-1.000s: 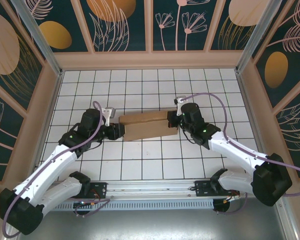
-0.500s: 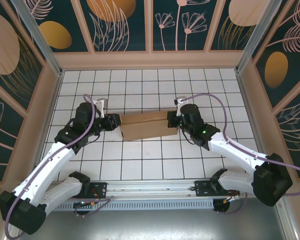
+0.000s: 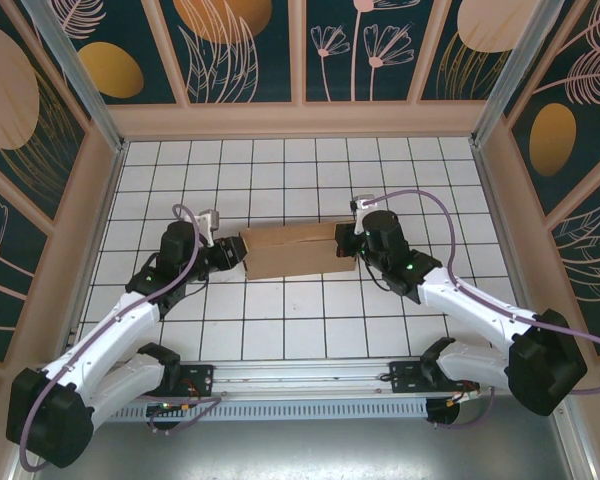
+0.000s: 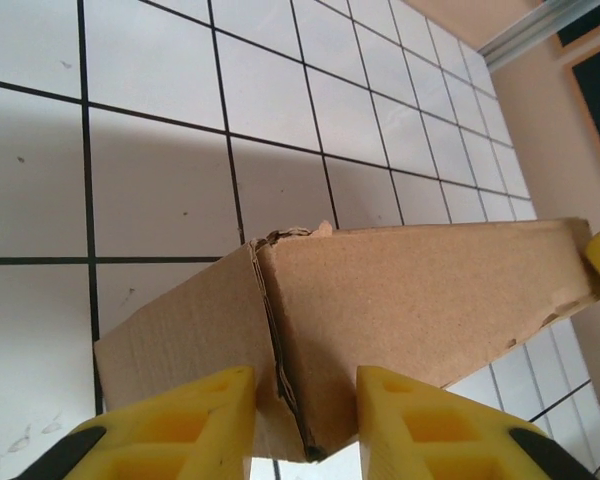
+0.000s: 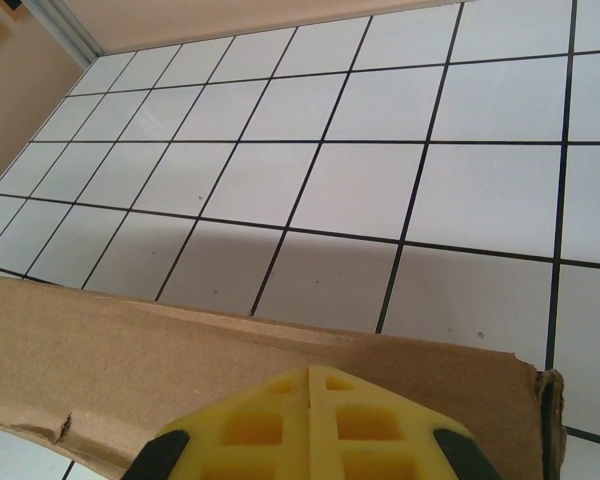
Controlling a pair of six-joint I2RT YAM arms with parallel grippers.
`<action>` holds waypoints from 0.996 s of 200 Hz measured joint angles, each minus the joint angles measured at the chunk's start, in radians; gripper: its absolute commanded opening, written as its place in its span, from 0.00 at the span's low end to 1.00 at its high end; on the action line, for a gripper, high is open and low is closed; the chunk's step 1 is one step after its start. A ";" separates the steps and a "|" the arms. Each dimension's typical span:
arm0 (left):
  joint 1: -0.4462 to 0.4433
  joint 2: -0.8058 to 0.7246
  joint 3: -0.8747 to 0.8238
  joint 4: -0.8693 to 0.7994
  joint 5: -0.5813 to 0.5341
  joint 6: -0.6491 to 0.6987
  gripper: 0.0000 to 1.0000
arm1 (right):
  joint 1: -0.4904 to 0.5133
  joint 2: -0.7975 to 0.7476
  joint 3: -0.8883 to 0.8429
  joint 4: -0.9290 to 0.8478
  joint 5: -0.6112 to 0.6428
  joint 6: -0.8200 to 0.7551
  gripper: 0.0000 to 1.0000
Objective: Fold the paper box
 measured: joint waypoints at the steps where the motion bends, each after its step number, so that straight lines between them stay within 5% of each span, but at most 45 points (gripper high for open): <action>1: 0.000 0.000 -0.001 0.001 0.000 -0.001 0.29 | 0.000 0.000 0.000 0.000 0.000 0.000 0.00; 59: 0.000 0.014 0.003 0.021 -0.012 -0.009 0.28 | -0.039 -0.020 0.086 -0.141 -0.093 -0.014 0.20; 111: 0.000 0.017 0.009 0.014 -0.015 -0.005 0.28 | -0.261 -0.085 0.146 -0.233 -0.234 -0.012 0.25; 199: 0.000 0.026 0.027 -0.010 -0.019 0.007 0.28 | -0.276 -0.046 0.032 -0.208 -0.321 0.012 0.17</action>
